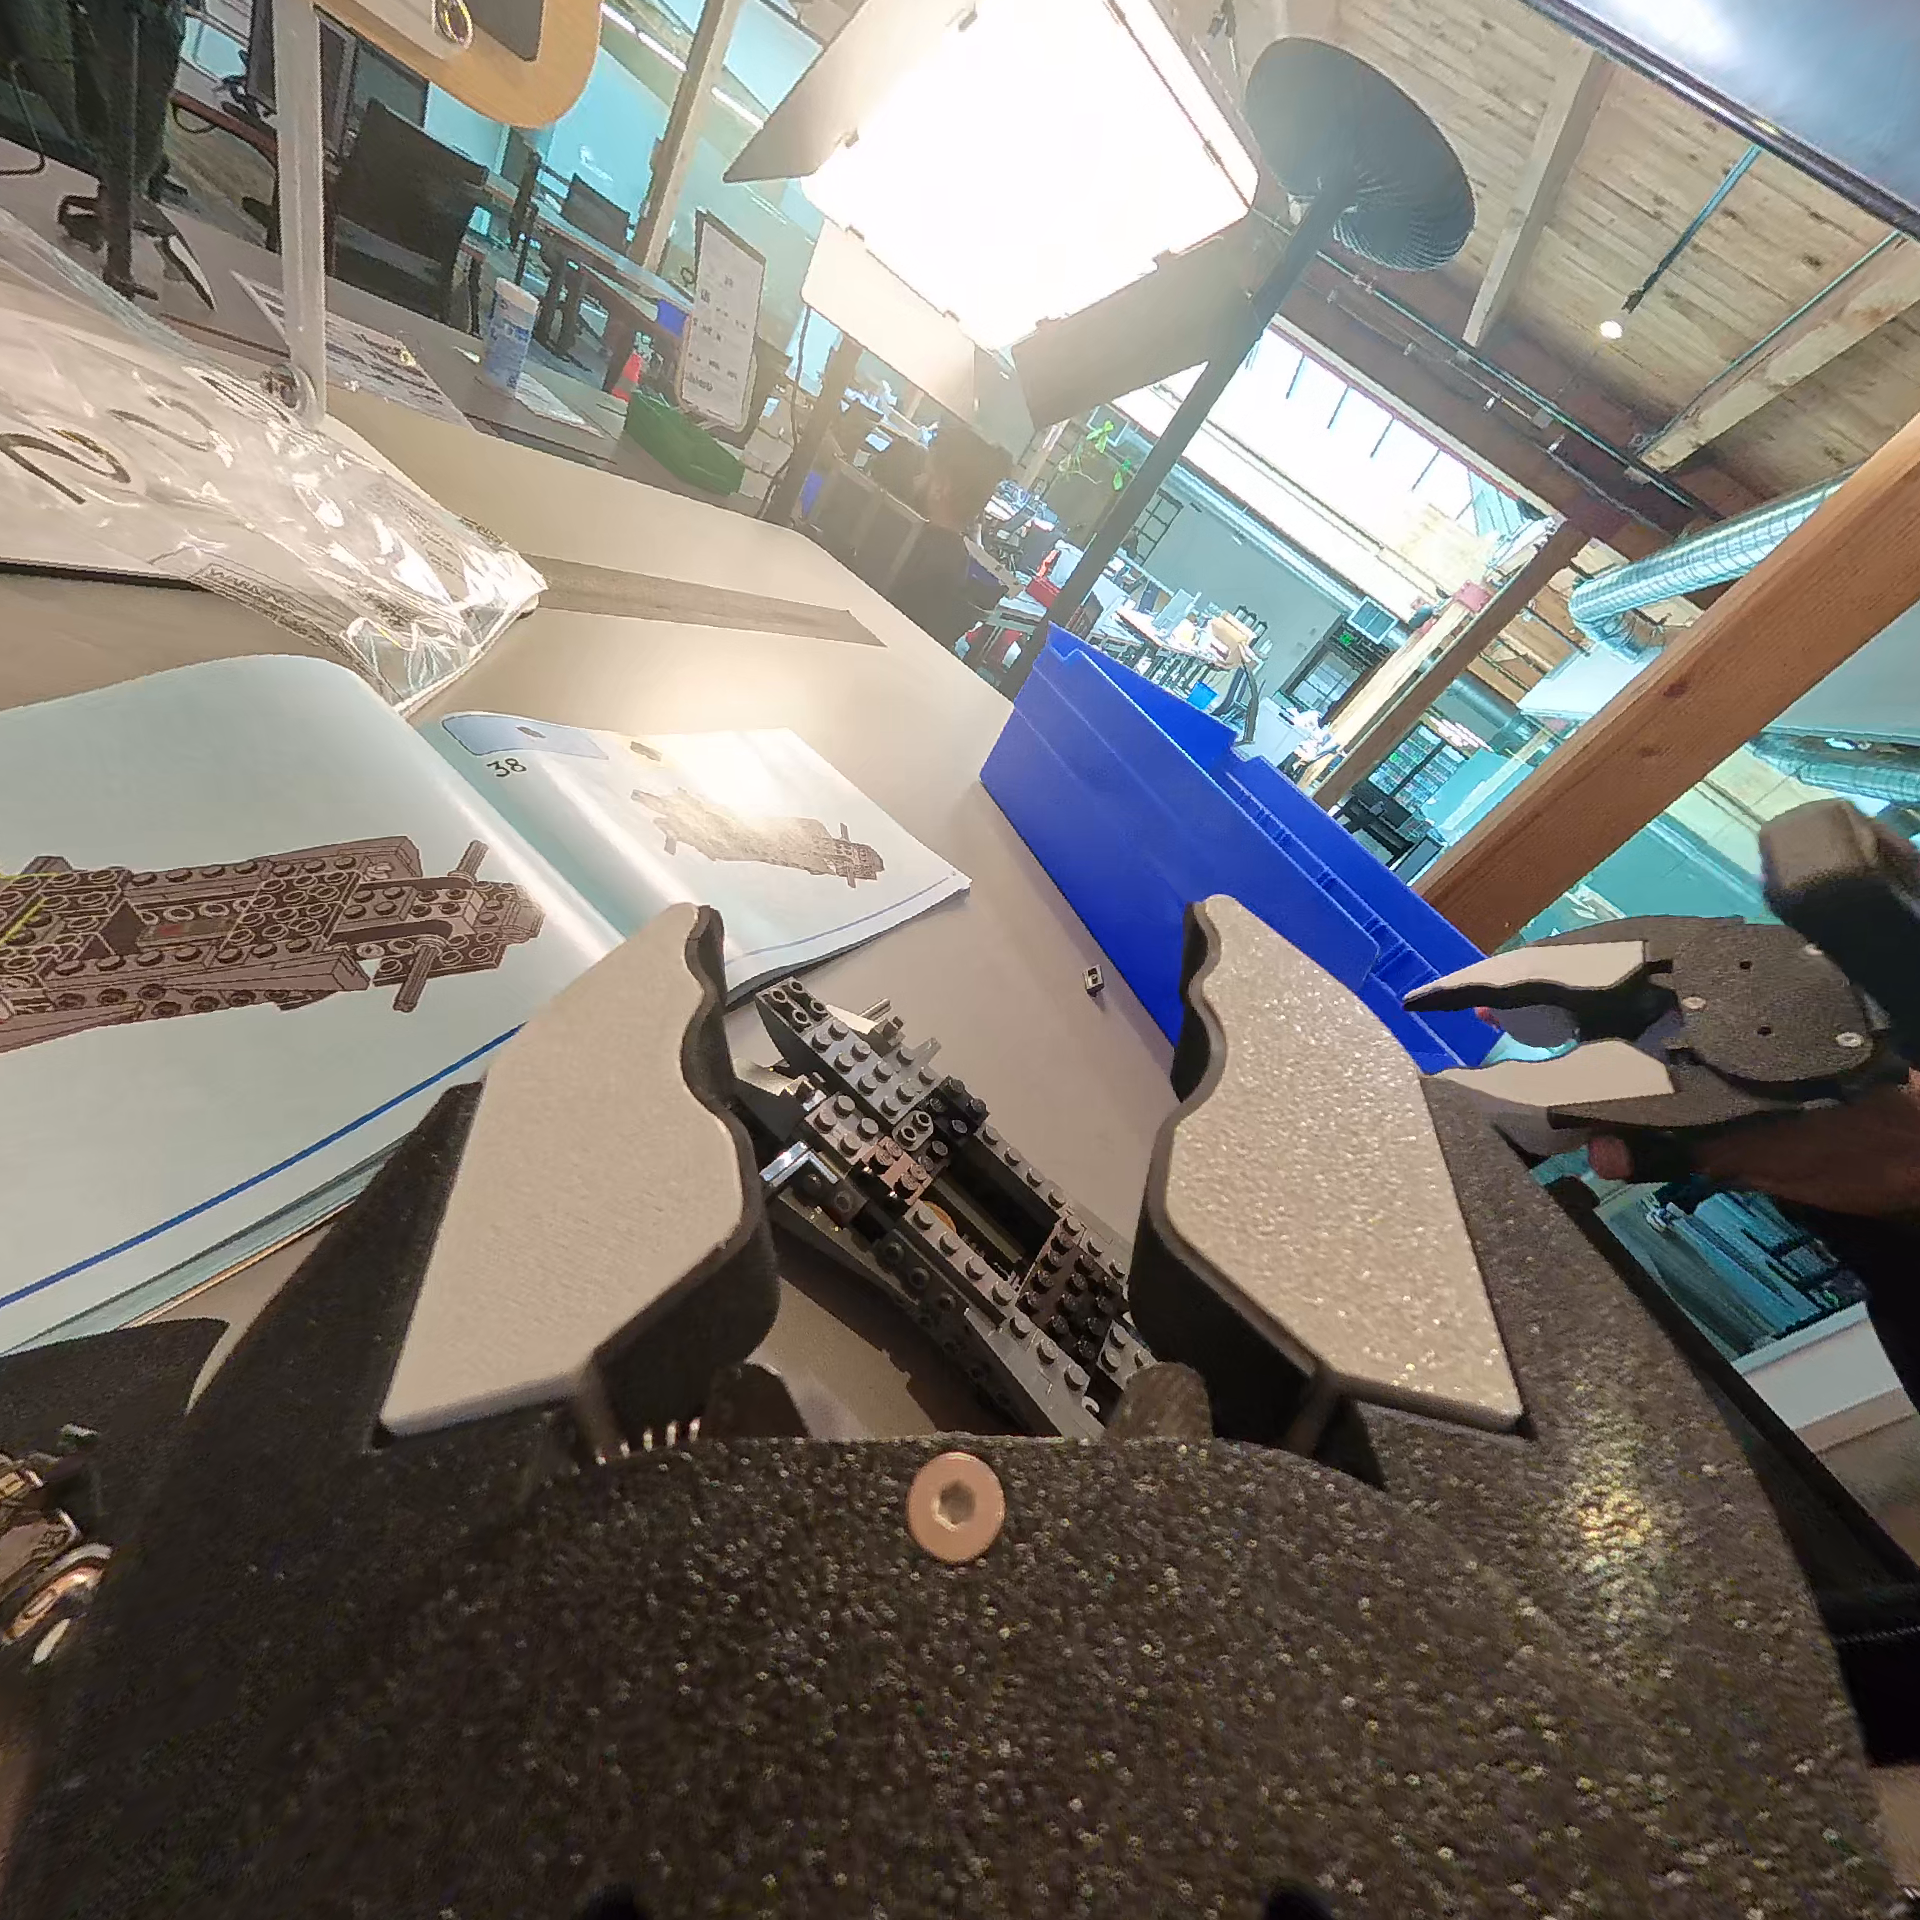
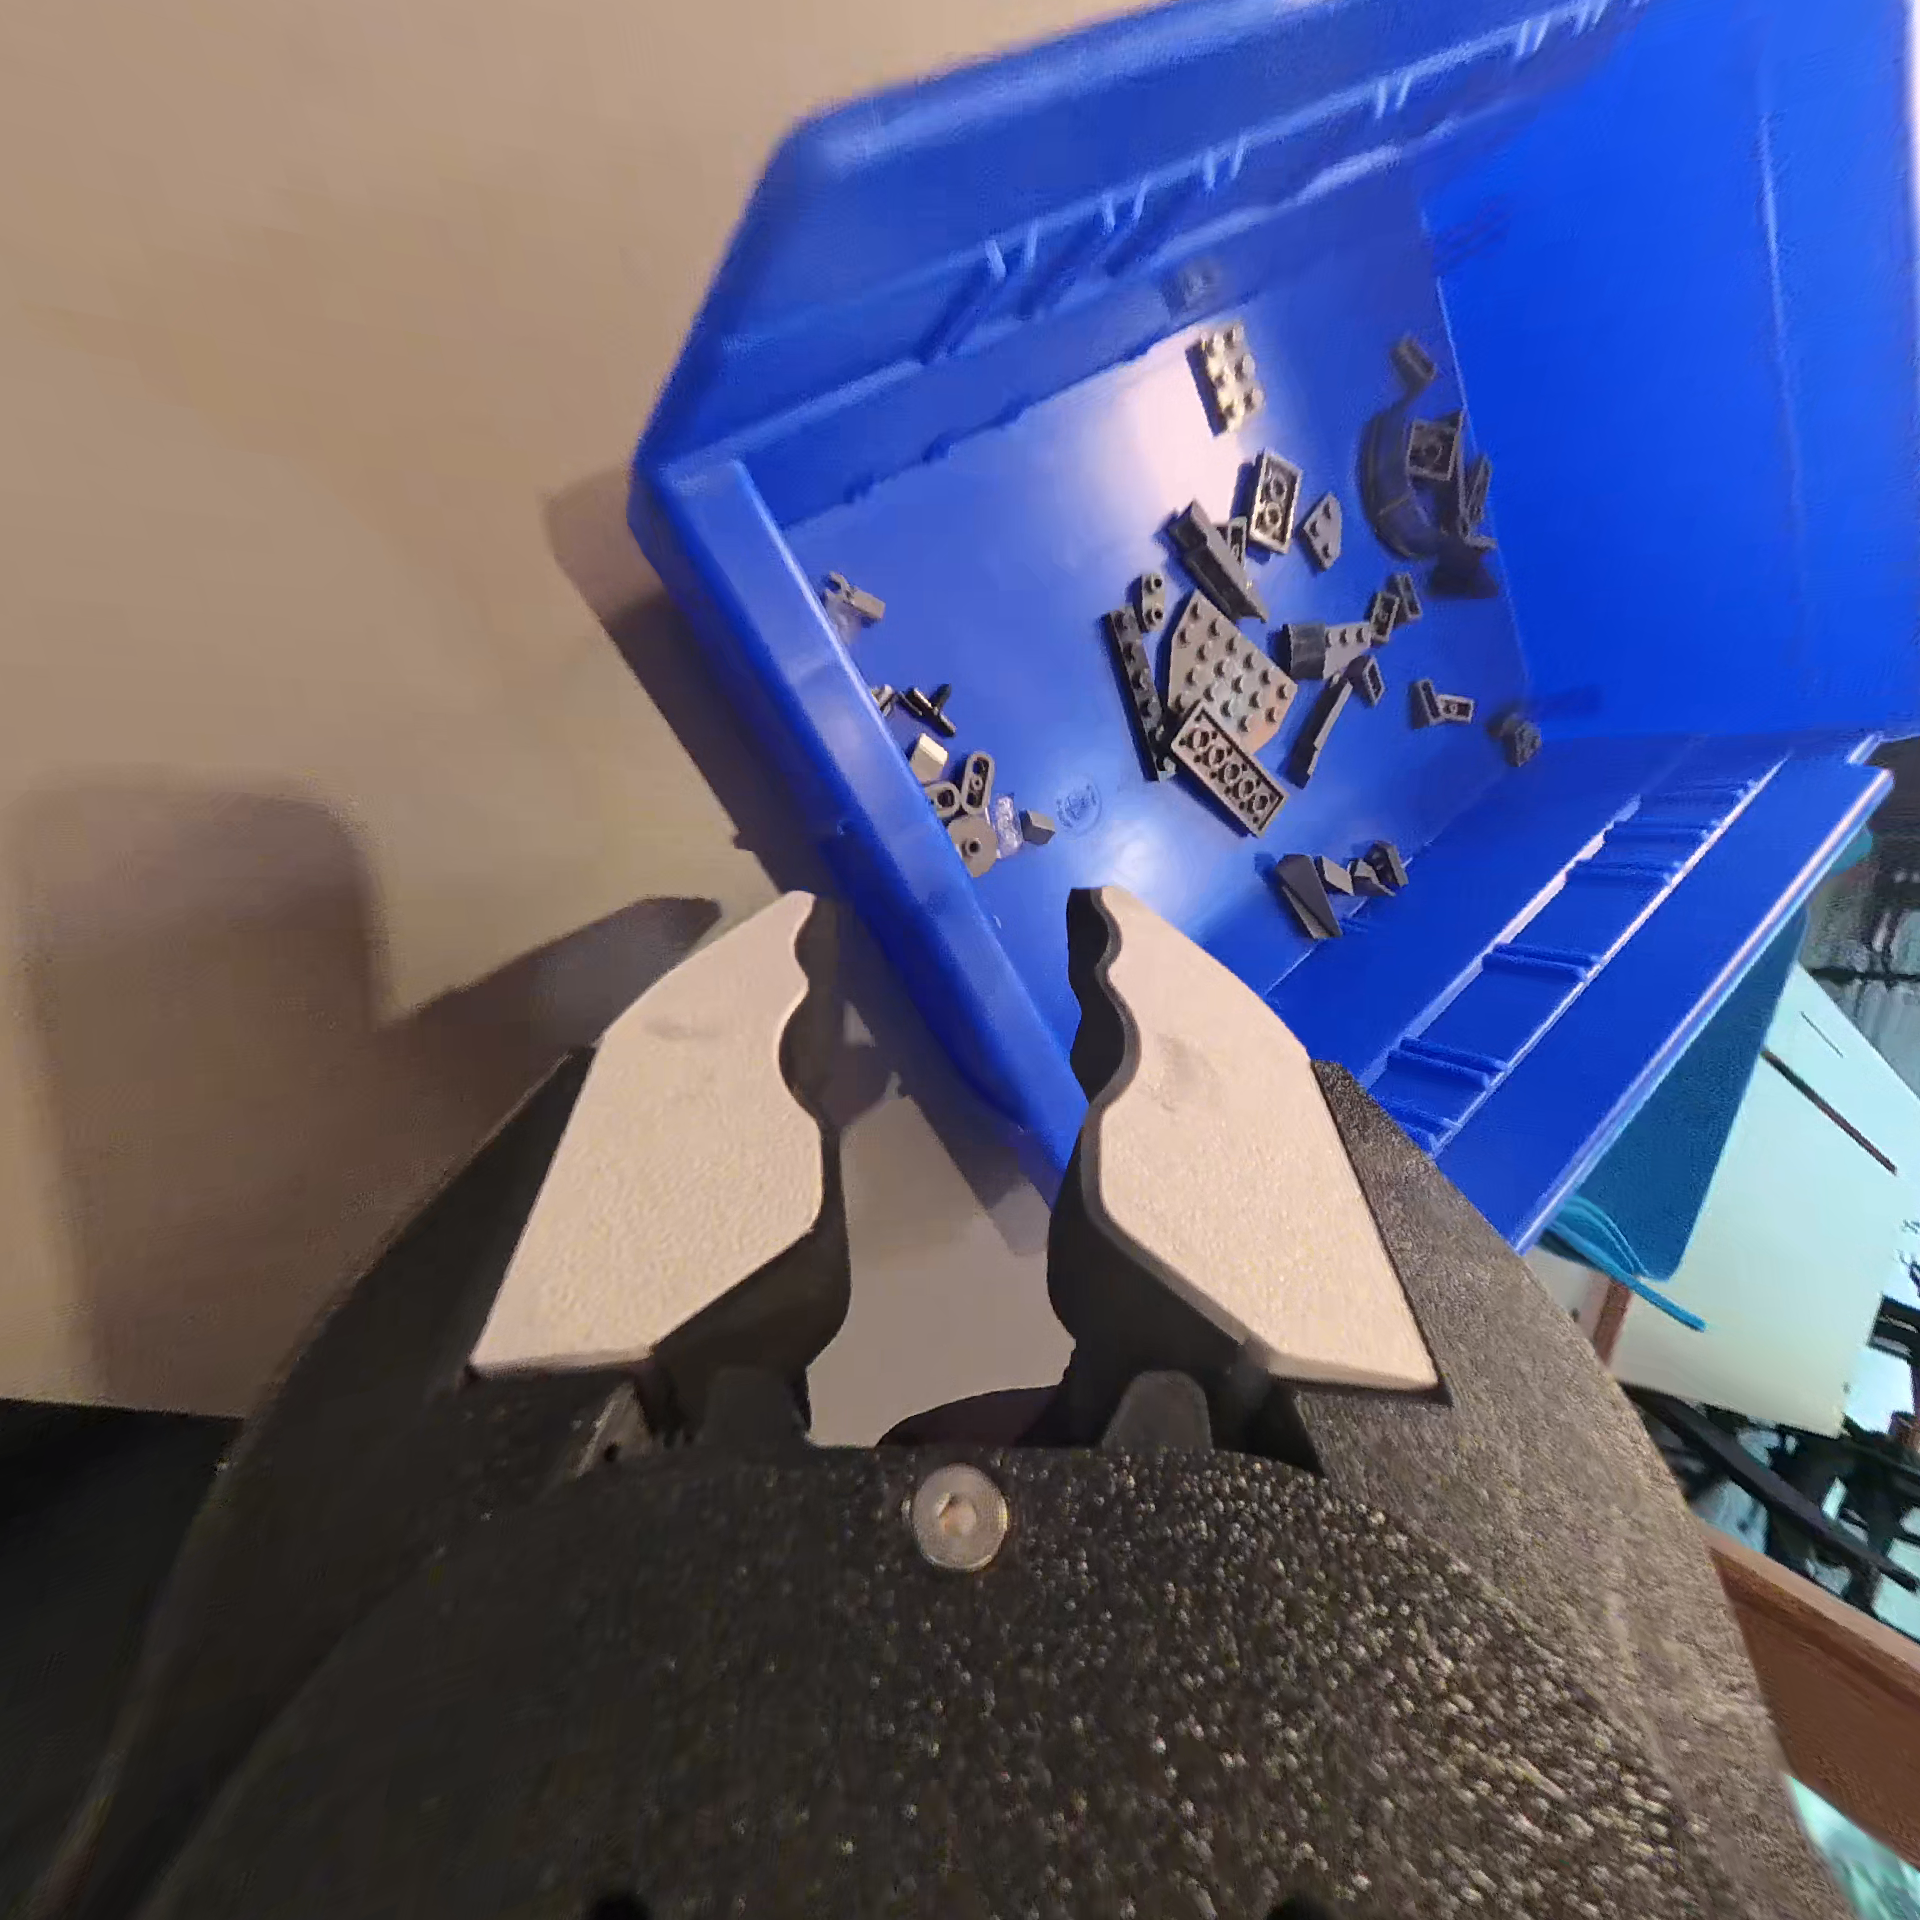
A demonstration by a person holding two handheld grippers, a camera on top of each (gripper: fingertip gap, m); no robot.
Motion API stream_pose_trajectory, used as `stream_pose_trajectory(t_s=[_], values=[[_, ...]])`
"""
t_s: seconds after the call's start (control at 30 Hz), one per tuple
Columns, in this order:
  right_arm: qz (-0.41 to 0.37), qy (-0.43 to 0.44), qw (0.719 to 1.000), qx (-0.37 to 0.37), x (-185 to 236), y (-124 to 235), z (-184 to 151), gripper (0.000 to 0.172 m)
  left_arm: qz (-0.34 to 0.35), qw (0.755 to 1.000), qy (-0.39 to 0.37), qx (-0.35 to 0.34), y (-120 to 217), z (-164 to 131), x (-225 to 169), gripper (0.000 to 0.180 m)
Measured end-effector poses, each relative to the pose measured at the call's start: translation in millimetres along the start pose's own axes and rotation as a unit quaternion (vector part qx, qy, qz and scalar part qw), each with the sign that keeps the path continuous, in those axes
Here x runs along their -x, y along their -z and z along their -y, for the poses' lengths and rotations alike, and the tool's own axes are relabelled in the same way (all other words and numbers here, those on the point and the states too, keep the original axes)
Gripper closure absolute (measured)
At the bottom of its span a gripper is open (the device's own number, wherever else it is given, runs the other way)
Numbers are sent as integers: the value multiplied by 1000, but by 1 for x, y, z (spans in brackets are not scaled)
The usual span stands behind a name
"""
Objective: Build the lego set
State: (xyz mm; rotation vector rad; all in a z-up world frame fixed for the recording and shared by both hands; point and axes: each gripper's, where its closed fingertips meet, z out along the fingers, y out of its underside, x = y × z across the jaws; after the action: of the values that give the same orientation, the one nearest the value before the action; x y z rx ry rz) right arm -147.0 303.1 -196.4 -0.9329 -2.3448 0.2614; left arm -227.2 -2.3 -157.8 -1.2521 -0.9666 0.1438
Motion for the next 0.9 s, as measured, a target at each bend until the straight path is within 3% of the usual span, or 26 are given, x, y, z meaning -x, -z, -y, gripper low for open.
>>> stream_pose_trajectory(t_s=[0.17,0.4,0.63,0.8,0.9], values=[[32,-5,998,-61,15,22,25,128,1,1000,0,2,-1,-1,0,96],[143,-2,985,-100,103,10,53,130,-5,1000,-7,2,0,-1,-3,99],[140,-59,979,-133,120,-15,64,144,-46,997,-60,8,1,-6,-23,153],[144,-83,976,-141,129,-26,59,149,-66,996,-62,2,3,-5,-28,180],[152,-98,971,-154,135,-26,61,159,-73,995,-68,7,2,-7,-31,180]])
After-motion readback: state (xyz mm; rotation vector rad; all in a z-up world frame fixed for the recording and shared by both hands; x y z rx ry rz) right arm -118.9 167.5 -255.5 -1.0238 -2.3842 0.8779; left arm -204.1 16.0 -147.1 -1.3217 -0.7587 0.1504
